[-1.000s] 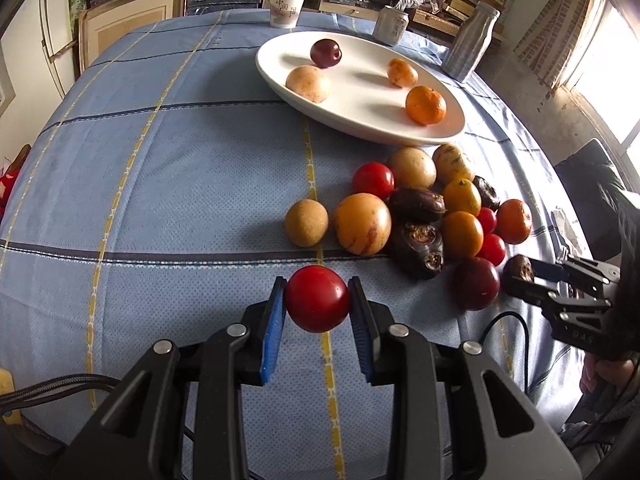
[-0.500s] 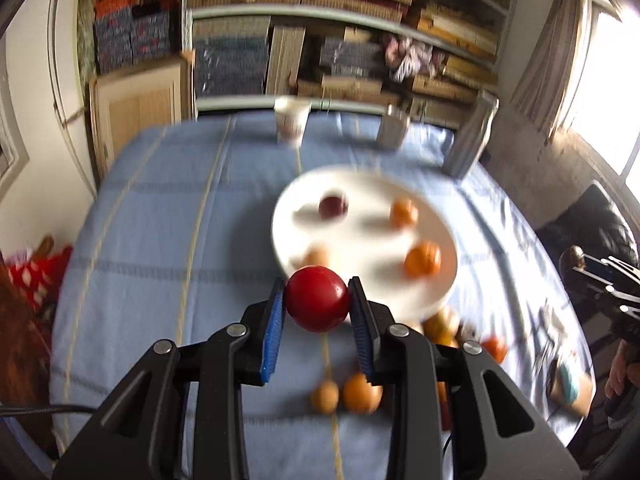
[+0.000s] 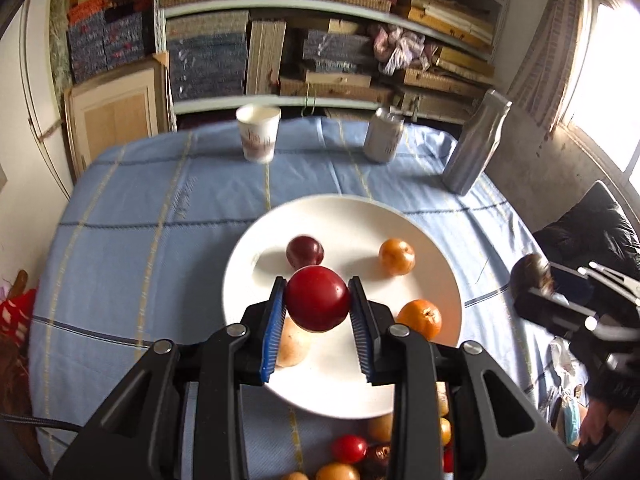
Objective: Organize fruits
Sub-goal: 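Carry the tomato and mangosteen onto the white plate and open both grippers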
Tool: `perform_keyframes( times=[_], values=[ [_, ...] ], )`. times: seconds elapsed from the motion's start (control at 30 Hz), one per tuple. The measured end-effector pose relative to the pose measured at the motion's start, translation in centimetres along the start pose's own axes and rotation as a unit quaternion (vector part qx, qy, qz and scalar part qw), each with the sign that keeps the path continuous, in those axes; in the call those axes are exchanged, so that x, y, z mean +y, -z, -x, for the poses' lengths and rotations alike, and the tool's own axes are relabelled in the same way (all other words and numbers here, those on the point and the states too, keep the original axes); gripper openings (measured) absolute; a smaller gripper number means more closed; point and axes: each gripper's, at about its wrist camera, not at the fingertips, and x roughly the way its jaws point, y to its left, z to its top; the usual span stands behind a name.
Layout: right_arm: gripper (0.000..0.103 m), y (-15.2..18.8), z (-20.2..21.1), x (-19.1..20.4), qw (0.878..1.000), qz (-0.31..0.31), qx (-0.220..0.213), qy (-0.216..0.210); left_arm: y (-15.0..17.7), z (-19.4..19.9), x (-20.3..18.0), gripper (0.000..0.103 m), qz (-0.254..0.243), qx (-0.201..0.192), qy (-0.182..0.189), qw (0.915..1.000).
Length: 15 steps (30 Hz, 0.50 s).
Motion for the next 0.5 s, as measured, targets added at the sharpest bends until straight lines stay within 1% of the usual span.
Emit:
perform_keyframes(
  times=[0.13,0.23,0.43,0.47,0.5],
  values=[
    [0.042,0.5,-3.3,0.1,0.999,-0.006,0.031,-0.005,0.2,-3.3,0.8,0.031,0.012,0.026,-0.001,0.9996],
    [0.042,1.5,-5.3,0.3,0.998,-0.010,0.055,-0.015,0.5,-5.0,0.9,0.031,0.016,0.038,0.006,0.9991],
    [0.042,3.7,-8.7,1.8,0.994,0.003,0.101,-0.027,2.5,-7.0,0.1,0.031,0.003,0.066,0.013,0.9977],
    [0.042,4.0,-9.1,1.9,0.994,0.005,0.107,-0.029,2.7,-7.1,0.1,0.031,0.002,0.067,0.013,0.9977],
    [0.042,4.2,-9.4,2.1,0.993,0.007,0.112,-0.028,2.9,-6.9,0.0,0.031,0.000,0.058,0.012,0.9982]
  ],
)
